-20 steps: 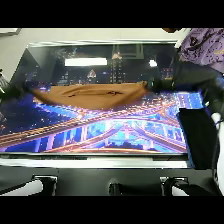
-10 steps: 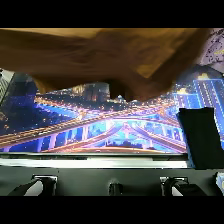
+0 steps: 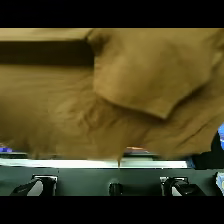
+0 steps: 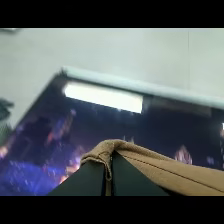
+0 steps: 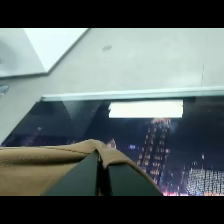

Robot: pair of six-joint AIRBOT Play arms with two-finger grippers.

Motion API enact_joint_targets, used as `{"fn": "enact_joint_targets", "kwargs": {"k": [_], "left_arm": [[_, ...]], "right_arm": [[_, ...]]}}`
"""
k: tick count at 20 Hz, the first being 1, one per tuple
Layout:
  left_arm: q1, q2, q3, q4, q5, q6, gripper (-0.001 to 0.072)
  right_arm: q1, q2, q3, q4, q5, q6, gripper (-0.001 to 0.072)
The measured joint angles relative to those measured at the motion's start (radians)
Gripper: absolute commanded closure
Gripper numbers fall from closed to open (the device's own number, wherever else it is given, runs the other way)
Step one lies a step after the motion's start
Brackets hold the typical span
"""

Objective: Fold the clothes and pants, and hang the long-sleeved shirts on hangers.

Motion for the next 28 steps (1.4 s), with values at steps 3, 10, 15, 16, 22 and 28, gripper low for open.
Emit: {"fn": "enact_joint_targets", "kwargs": {"k": [3,10,15,16,22,28], "left_arm": [[-0.007,-0.110,-0.113,-0.044,-0.010,0.034,0.0694],[-0.089,-0.565,-0.317,-0.069,0.219,0.061,0.0694],[-0.142,-0.863,-0.238,-0.076,0.354,0.064,0.0694],[-0.148,-0.895,-0.219,-0.077,0.367,0.064,0.0694],[-0.159,-0.971,-0.169,-0.081,0.307,0.040,0.0693],[-0.163,-0.982,-0.161,-0.107,0.085,0.009,0.0694]], "right_arm": [[0.000,-0.159,-0.027,-0.003,-0.016,0.018,0.0683],[0.000,-0.691,-0.051,0.048,0.054,0.002,0.0683],[0.000,-0.976,-0.053,0.064,0.229,-0.017,0.0683],[0.000,-1.011,-0.053,0.064,0.258,-0.020,0.0683],[0.000,-1.065,-0.053,0.016,0.258,-0.027,0.0683],[0.000,-1.037,-0.052,-0.098,0.111,-0.029,0.0683]]}}
